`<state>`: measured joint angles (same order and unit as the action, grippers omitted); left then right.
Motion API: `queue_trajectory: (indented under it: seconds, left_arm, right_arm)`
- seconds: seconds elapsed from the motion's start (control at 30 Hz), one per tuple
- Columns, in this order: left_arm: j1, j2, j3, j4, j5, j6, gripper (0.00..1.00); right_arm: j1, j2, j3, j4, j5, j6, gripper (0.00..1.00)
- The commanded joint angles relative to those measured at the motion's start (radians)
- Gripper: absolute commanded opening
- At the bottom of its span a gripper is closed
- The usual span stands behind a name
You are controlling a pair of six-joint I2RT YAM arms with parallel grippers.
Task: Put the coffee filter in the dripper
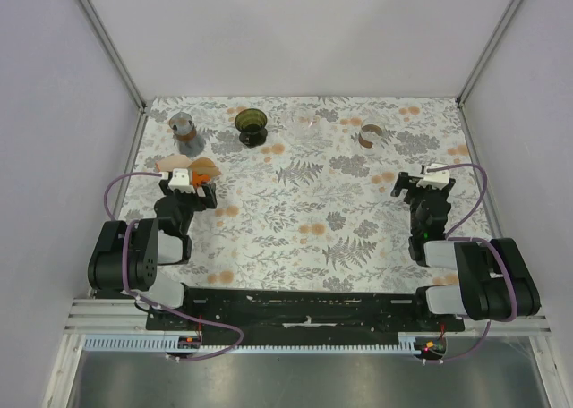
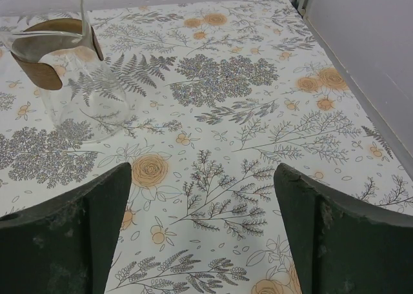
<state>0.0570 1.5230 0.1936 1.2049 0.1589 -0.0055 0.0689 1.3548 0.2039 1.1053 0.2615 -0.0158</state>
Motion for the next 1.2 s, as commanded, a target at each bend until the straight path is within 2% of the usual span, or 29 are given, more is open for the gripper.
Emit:
queue_trajectory:
  seconds: [0.0,0.1,0.23,0.3,0.37,0.5,0.63,0.73,0.87,0.97,1.07,1.17]
  left_arm:
    - [-0.005,-0.006,0.021,0.021,-0.016,0.004,1.0]
    - [-0.005,-0.007,0.023,0.016,-0.015,0.004,1.0]
    - [-0.006,-0.012,0.02,0.015,-0.003,0.004,1.0]
    - [-0.005,-0.024,0.014,0.022,0.052,0.042,1.0]
    - [-0.005,-0.091,0.021,-0.042,0.089,0.055,1.0]
    - [0.001,-0.228,0.108,-0.327,0.151,0.08,1.0]
    - [0.006,-0.346,0.266,-0.739,0.223,0.166,0.99]
    - [0.007,-0.42,0.4,-1.099,0.321,0.265,0.93]
    - [0.007,-0.478,0.568,-1.405,0.324,0.282,0.91]
    - [0.007,-0.449,0.731,-1.608,0.335,0.286,0.91]
    - [0.007,-0.35,0.923,-1.754,0.314,0.279,0.91]
    - [0.007,-0.209,1.114,-1.809,0.175,0.216,0.86]
  right_arm:
    - [-0.003,-0.016,-0.006,0.047,-0.027,-0.009,0.98]
    - [-0.004,-0.12,0.044,-0.124,-0.07,-0.026,0.98]
    - [-0.003,-0.262,0.204,-0.503,-0.054,0.046,0.98]
    - [-0.003,-0.307,0.287,-0.657,-0.102,0.088,0.98]
    - [-0.004,-0.344,0.354,-0.758,-0.174,0.123,0.98]
    - [-0.003,-0.397,0.465,-0.904,-0.302,0.168,0.98]
    - [-0.001,-0.431,0.61,-1.077,-0.366,0.218,0.98]
    - [0.002,-0.453,0.69,-1.185,-0.448,0.231,0.98]
    - [0.008,-0.48,0.767,-1.277,-0.521,0.231,0.98]
    - [0.009,-0.499,0.795,-1.325,-0.531,0.22,0.98]
    - [0.009,-0.519,0.792,-1.34,-0.519,0.206,0.98]
    - [0.011,-0.52,0.781,-1.342,-0.51,0.197,0.98]
